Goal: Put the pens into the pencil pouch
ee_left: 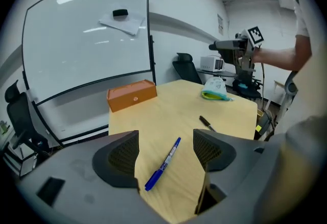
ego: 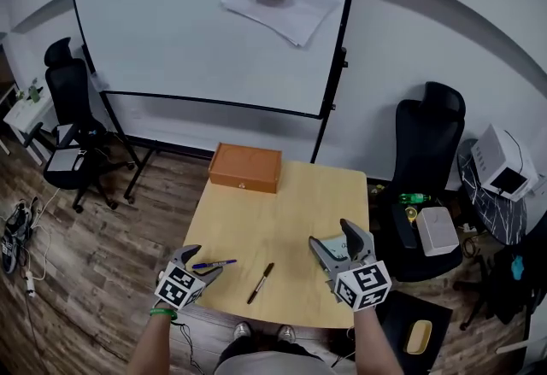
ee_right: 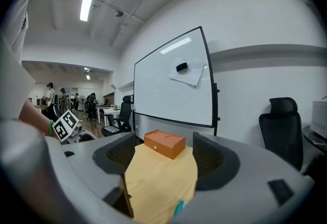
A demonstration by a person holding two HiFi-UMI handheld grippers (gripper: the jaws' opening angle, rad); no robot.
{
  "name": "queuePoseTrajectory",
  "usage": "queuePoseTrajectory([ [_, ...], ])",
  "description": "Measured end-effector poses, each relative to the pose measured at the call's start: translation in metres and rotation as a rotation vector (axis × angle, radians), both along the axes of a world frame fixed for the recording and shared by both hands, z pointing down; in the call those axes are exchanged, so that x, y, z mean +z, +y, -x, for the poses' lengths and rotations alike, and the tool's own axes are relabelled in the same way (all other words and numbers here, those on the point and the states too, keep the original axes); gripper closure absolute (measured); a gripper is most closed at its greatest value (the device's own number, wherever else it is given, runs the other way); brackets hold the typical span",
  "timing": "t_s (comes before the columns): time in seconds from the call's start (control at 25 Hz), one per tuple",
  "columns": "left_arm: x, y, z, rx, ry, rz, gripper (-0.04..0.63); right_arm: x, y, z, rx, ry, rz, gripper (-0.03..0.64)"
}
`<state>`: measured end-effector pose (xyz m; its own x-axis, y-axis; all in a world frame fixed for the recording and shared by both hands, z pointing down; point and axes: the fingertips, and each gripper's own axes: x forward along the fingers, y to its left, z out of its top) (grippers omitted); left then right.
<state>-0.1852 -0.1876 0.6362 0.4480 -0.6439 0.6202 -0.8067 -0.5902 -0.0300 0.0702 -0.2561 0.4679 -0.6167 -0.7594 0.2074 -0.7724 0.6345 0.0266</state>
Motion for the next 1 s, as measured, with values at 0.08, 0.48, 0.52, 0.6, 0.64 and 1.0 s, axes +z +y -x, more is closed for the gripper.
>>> queuePoseTrajectory([
  [0.08,0.020,0.002,0.006,0.030,-0.027,0.057,0.265,-0.004,0.000,0.006,0.000,0.005,-0.006,0.284],
  [0.48,0.080,0.006,0.020,0.029,-0.046,0.233,0.316,-0.006,0.003,0.001,0.055,0.035,-0.014,0.294],
  [0.52,0.083,0.006,0.021,0.023,-0.045,0.241,0.353,-0.006,0.004,-0.002,0.062,0.039,-0.012,0.295],
  [0.6,0.088,0.007,0.020,0.014,-0.041,0.267,0.389,-0.005,0.006,-0.006,0.074,0.046,-0.009,0.296],
  [0.64,0.091,0.007,0.020,0.011,-0.038,0.280,0.394,-0.004,0.006,-0.009,0.080,0.048,-0.008,0.296],
  [1.0,0.094,0.008,0.017,-0.015,-0.026,0.292,0.447,-0.010,0.004,-0.018,0.110,0.039,-0.022,0.310],
])
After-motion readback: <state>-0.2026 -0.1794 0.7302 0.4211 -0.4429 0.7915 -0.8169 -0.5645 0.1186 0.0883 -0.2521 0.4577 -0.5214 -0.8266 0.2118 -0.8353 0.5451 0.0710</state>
